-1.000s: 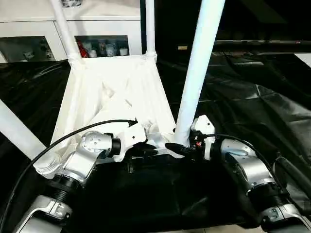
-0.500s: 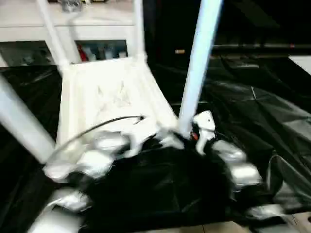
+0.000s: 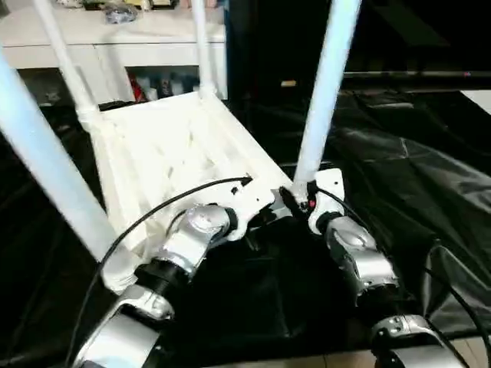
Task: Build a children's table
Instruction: Rotate leg to tighten
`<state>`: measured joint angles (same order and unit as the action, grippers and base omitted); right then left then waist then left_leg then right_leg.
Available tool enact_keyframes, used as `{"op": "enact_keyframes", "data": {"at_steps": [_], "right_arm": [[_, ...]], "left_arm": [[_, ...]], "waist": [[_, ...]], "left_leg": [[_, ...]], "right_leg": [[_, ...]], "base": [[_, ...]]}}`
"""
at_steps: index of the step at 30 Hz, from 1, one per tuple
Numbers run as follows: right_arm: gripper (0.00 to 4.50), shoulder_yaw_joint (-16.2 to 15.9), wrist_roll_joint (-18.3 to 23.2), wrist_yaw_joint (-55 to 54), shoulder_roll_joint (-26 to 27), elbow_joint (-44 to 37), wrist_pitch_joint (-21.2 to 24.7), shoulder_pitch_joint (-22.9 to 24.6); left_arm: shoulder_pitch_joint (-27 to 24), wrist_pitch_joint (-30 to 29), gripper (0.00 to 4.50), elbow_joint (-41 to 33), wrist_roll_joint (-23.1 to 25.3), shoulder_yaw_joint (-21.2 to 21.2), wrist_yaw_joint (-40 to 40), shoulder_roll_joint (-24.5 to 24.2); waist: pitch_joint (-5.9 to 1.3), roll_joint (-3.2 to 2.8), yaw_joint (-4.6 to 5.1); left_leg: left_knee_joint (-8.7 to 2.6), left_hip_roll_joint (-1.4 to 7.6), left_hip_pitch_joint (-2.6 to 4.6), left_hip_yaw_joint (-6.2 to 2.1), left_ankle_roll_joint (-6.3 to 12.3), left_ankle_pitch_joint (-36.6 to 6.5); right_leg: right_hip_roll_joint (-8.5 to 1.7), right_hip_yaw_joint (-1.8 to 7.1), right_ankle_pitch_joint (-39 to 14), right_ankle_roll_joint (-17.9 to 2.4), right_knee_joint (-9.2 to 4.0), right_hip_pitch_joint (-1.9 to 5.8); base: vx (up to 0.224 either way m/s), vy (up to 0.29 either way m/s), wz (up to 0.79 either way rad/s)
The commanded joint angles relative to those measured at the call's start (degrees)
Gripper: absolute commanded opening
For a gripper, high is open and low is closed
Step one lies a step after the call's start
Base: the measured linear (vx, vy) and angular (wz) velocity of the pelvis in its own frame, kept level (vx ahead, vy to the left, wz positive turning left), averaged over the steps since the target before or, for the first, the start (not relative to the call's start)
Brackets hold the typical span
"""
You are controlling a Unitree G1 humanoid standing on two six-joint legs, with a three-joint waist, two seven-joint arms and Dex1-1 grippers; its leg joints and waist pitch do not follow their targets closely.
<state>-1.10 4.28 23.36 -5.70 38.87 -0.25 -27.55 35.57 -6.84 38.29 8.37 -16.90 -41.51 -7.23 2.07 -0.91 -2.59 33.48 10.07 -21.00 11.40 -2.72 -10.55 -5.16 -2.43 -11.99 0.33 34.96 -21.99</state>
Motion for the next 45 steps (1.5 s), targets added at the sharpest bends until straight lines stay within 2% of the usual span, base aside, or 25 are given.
{"op": "enact_keyframes", "data": {"at_steps": [1, 3, 4, 7, 8, 10, 13, 15, 16, 19, 21, 25, 32, 34, 36, 37, 39, 40, 41, 42, 43, 44, 45], "right_arm": [[3.66, -4.88, 1.45, 9.91, -0.35, -3.44, 0.75, 0.81], [3.66, -5.66, 2.32, 14.08, -2.05, -5.1, 1.2, 1.47], [3.66, -6.33, 3.02, 17.77, -3.97, -6.56, 1.54, 2.15], [3.66, -7.26, 4.92, 27.01, -8.88, -10.31, 2.65, 3.72], [3.66, -7.26, 5.1, 27.91, -9.29, -10.64, 2.82, 3.82], [3.66, -7.29, 5.48, 30.26, -10.37, -11.43, 3.19, 4.04], [3.66, -7.93, 6.12, 34.56, -12.02, -12.52, 3.94, 4.35], [3.66, -8.32, 5.93, 35.04, -12.39, -12.44, 3.74, 4.27], [3.42, -8.35, 5.89, 35.04, -12.4, -12.37, 3.67, 4.23], [3.31, -8.35, 6.12, 35.49, -12.44, -12.13, 3.95, 3.92], [2.98, -8.53, 6.09, 35.92, -12.45, -11.85, 4.07, 3.82], [2.75, -8.55, 5.62, 36.59, -12.39, -11.55, 4.06, 3.84], [2.69, -8.32, 6.08, 36.07, -12.05, -11.93, 4.67, 4.4], [2.68, -7.98, 6.03, 35.2, -11.66, -11.62, 4.6, 4.55], [2.68, -5.62, 4.79, 26.29, -8.55, -8.65, 3.93, 4.46], [2.68, -5.62, 4.79, 26.29, -8.55, -8.65, 3.93, 4.46], [2.68, -2.88, 2.85, 12.33, -3.47, -4.82, 4.26, 3.89], [2.67, -2.5, 2.6, 10.2, -2.64, -4.31, 4.45, 3.78], [2.67, -2.5, 2.6, 10.2, -2.64, -4.31, 4.45, 3.78], [2.67, -1.9, 2.04, 5.58, -0.68, -3.17, 4.62, 3.36], [2.67, -1.95, 0.97, 1.14, 1.36, -2.03, 4.51, 2.61], [2.67, -2.11, 0.25, -1.92, 2.92, -1.21, 4.35, 1.89], [2.67, -2.33, -0.26, -4.1, 4.23, -0.46, 4.29, 1.15]], "left_arm": [[-2.23, 2.12, 0.0, 0.22, -2.23, 0.75, -3.17, -1.32], [-2.88, 2.67, 0.0, -0.67, -3.01, 0.88, -5.69, -2.35], [-3.56, 3.38, 0.0, -1.58, -3.96, 1.03, -8.37, -3.43], [-5.54, 4.42, 0.0, -4.91, -6.93, 0.72, -16.65, -7.04], [-5.71, 4.28, 0.0, -5.29, -7.18, 0.67, -17.43, -7.44], [-6.18, 3.79, 0.0, -6.39, -7.96, 0.58, -19.79, -8.56], [-6.75, 2.9, 0.0, -7.84, -8.99, 0.84, -22.5, -10.14], [-6.74, 3.13, 0.0, -7.73, -9.1, 1.06, -22.9, -10.32], [-6.71, 3.17, 0.0, -7.68, -9.09, 1.09, -22.95, -10.34], [-6.71, 3.13, 0.0, -7.74, -9.27, 1.22, -23.52, -10.63], [-6.74, 3.03, 0.0, -7.87, -9.33, 1.2, -23.64, -10.71], [-6.92, 2.59, 0.0, -8.42, -9.37, 1.32, -24.07, -10.77], [-7.13, 2.3, 0.0, -8.56, -9.04, 1.14, -23.98, -10.59], [-7.13, 2.19, 0.0, -8.36, -8.81, 1.13, -23.34, -10.37], [-6.05, 1.56, 0.0, -6.0, -6.61, 1.53, -16.44, -7.93], [-6.05, 1.56, 0.0, -6.0, -6.61, 1.53, -16.44, -7.93], [-3.95, 0.26, 0.0, -2.77, -4.49, 1.72, -7.72, -3.13], [-3.61, -0.02, 0.0, -2.33, -4.24, 1.69, -6.56, -2.31], [-3.61, -0.02, 0.0, -2.33, -4.24, 1.69, -6.56, -2.31], [-2.56, -0.73, 0.0, -0.97, -3.48, 1.47, -3.48, -0.19], [-1.37, -1.56, 0.0, 0.39, -3.05, 1.28, -0.7, 2.31], [-0.46, -2.03, 0.0, 1.4, -2.77, 1.11, 1.13, 4.09], [0.2, -2.38, 0.0, 2.06, -2.52, 0.79, 2.14, 5.41]], "waist": [[-2.43, 1.54, -0.22], [-2.42, 1.61, 0.01], [-2.47, 1.87, -0.02], [-2.57, 1.78, -0.15], [-2.54, 1.91, -0.17], [-2.65, 1.71, -0.16], [-2.74, 1.59, -0.3], [-2.81, 1.49, -0.55], [-2.79, 1.56, -0.61], [-2.68, 1.62, -0.8], [-2.62, 1.65, -0.89], [-2.67, 1.63, -0.89], [-2.73, 1.93, -0.94], [-2.7, 1.88, -0.91], [-2.61, 1.81, -0.84], [-2.47, 1.77, -0.7], [-2.22, 1.89, -0.41], [-2.17, 1.79, -0.41], [-2.21, 2.01, -0.27], [-2.28, 1.99, -0.26], [-2.14, 1.49, -0.22], [-2.07, 1.27, 0.02], [-2.22, 1.58, 0.06]], "left_leg": [[-4.26, 2.83, 0.18, -1.6, 3.33, -16.17], [-4.35, 2.8, -0.04, -1.66, 3.75, -15.47], [-4.23, 2.78, -0.01, -1.61, 3.96, -15.05], [-4.14, 3.02, -0.13, -1.54, 5.08, -12.34], [-4.12, 3.02, -0.22, -1.51, 5.29, -12.18], [-4.0, 3.15, 0.0, -1.41, 5.62, -11.47], [-3.84, 3.28, -0.02, -1.26, 6.61, -8.72], [-3.77, 3.32, 0.15, -1.19, 6.69, -8.28], [-3.76, 3.28, 0.13, -1.15, 6.65, -8.33], [-3.83, 3.22, 0.24, -1.11, 5.95, -9.58], [-3.89, 3.25, 0.28, -1.11, 5.29, -10.36], [-3.88, 3.23, 0.21, -1.15, 5.21, -9.65], [-3.75, 3.22, 0.22, -1.09, 5.71, -8.8], [-3.75, 3.2, 0.21, -1.09, 5.67, -8.8], [-3.79, 3.17, 0.24, -1.08, 5.47, -9.24], [-3.87, 3.23, 0.29, -1.01, 5.13, -9.69], [-4.22, 3.12, 0.65, -1.13, 2.73, -12.35], [-4.33, 3.15, 0.76, -1.25, 1.87, -12.9], [-4.46, 2.93, 0.6, -1.49, 1.28, -14.02], [-4.37, 3.02, 0.63, -1.45, 1.62, -14.38], [-4.4, 3.03, 0.82, -1.39, 1.55, -14.71], [-4.51, 2.88, 0.92, -1.47, 0.83, -15.77], [-4.61, 2.84, 0.91, -1.55, 0.51, -15.83]], "right_leg": [[-3.42, 2.12, -20.6, -8.61, -5.8, 1.43], [-3.5, 2.03, -20.96, -8.79, -5.78, 1.57], [-3.53, 2.05, -21.02, -8.79, -5.81, 1.57], [-3.44, 2.04, -16.59, -10.38, -5.2, 1.68], [-3.45, 2.03, -16.15, -10.52, -5.12, 1.74], [-3.45, 2.09, -14.56, -11.38, -4.88, 1.56], [-3.23, 2.01, -8.51, -13.5, -4.17, 1.61], [-3.23, 1.98, -7.41, -14.23, -4.02, 1.57], [-3.21, 1.98, -7.24, -14.34, -4.0, 1.61], [-3.37, 2.07, -8.91, -14.09, -4.19, 1.61], [-3.43, 2.14, -10.5, -13.57, -4.35, 1.6], [-3.38, 2.14, -9.41, -13.51, -4.18, 1.67], [-3.4, 2.1, -8.84, -13.62, -4.09, 1.73], [-3.37, 2.1, -8.9, -13.59, -4.08, 1.7], [-3.39, 2.15, -9.8, -13.41, -4.23, 1.59], [-3.39, 2.22, -10.53, -13.35, -4.37, 1.41], [-3.41, 2.26, -16.63, -11.95, -5.04, 1.14], [-3.48, 2.31, -17.9, -11.66, -5.08, 1.09], [-3.53, 2.13, -20.61, -10.58, -5.3, 1.4], [-3.59, 2.28, -20.99, -9.84, -5.48, 1.28], [-3.52, 2.41, -21.25, -9.75, -5.66, 0.89], [-3.46, 2.39, -22.3, -9.51, -5.84, 0.75], [-3.43, 2.3, -22.39, -9.22, -5.9, 0.91]], "base": [[0.0, 0.0, 0.0], [0.0, 0.0, 0.0], [0.0, 0.0, 0.0], [0.0, 0.0, 0.0], [0.0, 0.0, 0.0], [0.0, 0.0, 0.0], [0.0, 0.0, 0.0], [0.0, 0.0, 0.0], [0.0, 0.0, 0.0], [0.0, 0.0, 0.0], [0.0, 0.0, 0.0], [0.0, 0.0, 0.0], [0.0, 0.0, 0.0], [0.0, 0.0, 0.0], [0.0, 0.0, 0.0], [0.0, 0.0, 0.0], [0.0, 0.0, 0.0], [0.0, 0.0, 0.0], [0.0, 0.0, 0.0], [0.0, 0.0, 0.0], [0.0, 0.0, 0.0], [0.0, 0.0, 0.0], [0.0, 0.0, 0.0]]}}
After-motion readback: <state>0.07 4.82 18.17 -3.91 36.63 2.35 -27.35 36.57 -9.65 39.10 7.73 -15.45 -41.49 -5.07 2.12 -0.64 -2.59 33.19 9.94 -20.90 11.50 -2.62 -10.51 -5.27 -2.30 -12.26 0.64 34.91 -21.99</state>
